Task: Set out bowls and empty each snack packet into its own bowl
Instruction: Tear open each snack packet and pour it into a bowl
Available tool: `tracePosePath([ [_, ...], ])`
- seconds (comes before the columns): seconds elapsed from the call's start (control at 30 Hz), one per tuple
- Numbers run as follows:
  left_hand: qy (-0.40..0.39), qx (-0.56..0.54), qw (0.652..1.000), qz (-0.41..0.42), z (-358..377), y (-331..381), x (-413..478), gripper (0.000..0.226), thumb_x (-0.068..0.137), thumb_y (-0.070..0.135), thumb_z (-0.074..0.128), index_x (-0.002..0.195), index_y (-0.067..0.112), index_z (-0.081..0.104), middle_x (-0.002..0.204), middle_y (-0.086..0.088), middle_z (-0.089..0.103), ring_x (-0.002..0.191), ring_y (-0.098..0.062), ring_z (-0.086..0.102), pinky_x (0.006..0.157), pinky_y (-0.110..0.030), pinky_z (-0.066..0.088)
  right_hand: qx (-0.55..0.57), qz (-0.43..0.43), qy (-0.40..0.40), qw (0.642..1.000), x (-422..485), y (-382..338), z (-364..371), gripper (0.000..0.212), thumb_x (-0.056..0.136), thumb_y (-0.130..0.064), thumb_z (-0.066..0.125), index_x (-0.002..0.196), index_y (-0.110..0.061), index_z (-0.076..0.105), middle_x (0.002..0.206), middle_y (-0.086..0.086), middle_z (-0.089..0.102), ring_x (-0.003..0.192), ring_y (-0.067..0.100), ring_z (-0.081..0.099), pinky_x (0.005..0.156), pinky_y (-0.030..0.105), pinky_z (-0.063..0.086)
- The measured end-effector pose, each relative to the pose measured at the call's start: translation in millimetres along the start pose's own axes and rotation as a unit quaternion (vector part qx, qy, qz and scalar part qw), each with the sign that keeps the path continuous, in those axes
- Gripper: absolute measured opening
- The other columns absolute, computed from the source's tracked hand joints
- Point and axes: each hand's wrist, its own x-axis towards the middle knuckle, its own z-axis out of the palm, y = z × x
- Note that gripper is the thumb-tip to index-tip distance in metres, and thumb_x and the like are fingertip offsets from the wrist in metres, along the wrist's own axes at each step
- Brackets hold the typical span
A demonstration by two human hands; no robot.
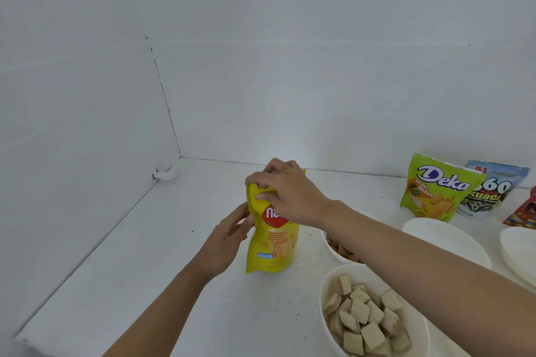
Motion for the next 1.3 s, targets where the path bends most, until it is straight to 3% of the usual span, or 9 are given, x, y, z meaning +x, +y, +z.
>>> tracePosePath([
  [0.07,-0.009,0.011,0.999,0.034,0.9,-0.2,1.2,0.039,0.106,0.033,0.038,0.143,0.036,0.048,0.137,0.016,0.061,0.128,-0.011,0.058,0.102,-0.032,0.051,0.027,0.019,0.032,0.999,3.5,-1.4,-6.5,0.031,0.095,-0.019,0.062,0.124,-0.028,0.063,0.097,-0.008,0.057,0.094,-0.008,0.023,0.091,0.027,0.026],
  [0.17,0.017,0.042,0.997,0.06,2.7,-3.0,4.8,0.039,0.106,0.033,0.038,0.143,0.03,0.051,0.134,0.01,0.064,0.123,-0.012,0.062,0.098,-0.032,0.054,0.053,0.026,0.077,0.995,11.6,-3.8,-14.7,0.032,0.09,-0.016,0.066,0.121,-0.027,0.065,0.086,-0.014,0.062,0.108,-0.001,0.038,0.098,0.03,0.028],
  [0.3,0.111,0.126,0.982,0.087,11.0,1.4,10.6,0.028,0.106,0.028,0.039,0.118,0.028,0.064,0.099,0.022,0.072,0.094,0.0,0.067,0.078,-0.012,0.053,0.075,0.053,0.125,0.988,18.6,-3.1,-27.6,0.033,0.088,-0.015,0.07,0.118,-0.026,0.067,0.082,-0.013,0.065,0.111,0.007,0.048,0.105,0.041,0.034],
  [0.43,0.162,0.131,0.976,0.069,14.9,4.5,22.1,0.032,0.108,0.021,0.039,0.082,0.02,0.057,0.07,0.012,0.06,0.065,-0.002,0.054,0.058,-0.014,0.041,0.084,0.058,0.135,0.986,18.4,-4.9,-36.6,0.033,0.086,-0.014,0.071,0.118,-0.022,0.068,0.075,-0.021,0.058,0.111,0.01,0.05,0.102,0.05,0.043],
  [0.63,0.125,0.027,0.992,-0.012,25.1,17.2,29.5,0.033,0.109,0.024,0.037,0.09,0.017,0.063,0.086,0.005,0.067,0.08,-0.006,0.062,0.066,-0.015,0.047,0.066,0.076,0.129,0.986,15.2,-2.0,-41.8,0.032,0.085,-0.014,0.072,0.116,-0.022,0.068,0.079,-0.015,0.067,0.111,0.01,0.051,0.102,0.05,0.041],
  [0.77,0.109,-0.008,0.994,0.014,32.0,19.4,24.4,0.031,0.108,0.031,0.037,0.093,0.016,0.06,0.085,0.01,0.067,0.08,-0.001,0.064,0.066,-0.012,0.049,0.068,0.098,0.144,0.982,11.3,-5.9,-48.9,0.031,0.088,-0.017,0.07,0.118,-0.023,0.067,0.083,-0.015,0.063,0.105,0.011,0.059,0.103,0.048,0.043],
  [0.93,0.069,-0.014,0.996,0.063,39.1,8.6,23.5,0.031,0.099,0.04,0.048,0.13,0.034,0.051,0.116,0.021,0.068,0.109,-0.004,0.067,0.083,-0.021,0.058,0.069,0.113,0.149,0.98,7.8,-2.5,-64.4,0.037,0.09,-0.016,0.066,0.117,-0.037,0.051,0.078,-0.006,0.063,0.086,0.02,0.067,0.093,0.043,0.052],
  [1.17,0.102,0.017,0.988,0.115,52.7,23.9,23.3,0.044,0.093,0.044,0.061,0.121,0.07,0.039,0.116,0.04,0.056,0.109,0.01,0.06,0.067,-0.014,0.056,0.068,0.148,0.174,0.971,-10.8,15.5,-82.7,0.012,0.094,-0.017,0.062,0.098,-0.026,0.069,0.081,0.008,0.065,0.081,0.033,0.065,0.077,0.043,0.054],
  [1.3,0.123,0.005,0.984,0.128,63.0,25.6,28.5,0.051,0.09,0.034,0.067,0.123,0.061,0.041,0.117,0.028,0.057,0.106,0.007,0.061,0.066,-0.018,0.058,0.098,0.169,0.191,0.962,-23.9,22.6,-97.0,0.012,0.092,-0.015,0.064,0.093,-0.025,0.071,0.081,0.006,0.066,0.093,0.029,0.066,0.085,0.046,0.054],
])
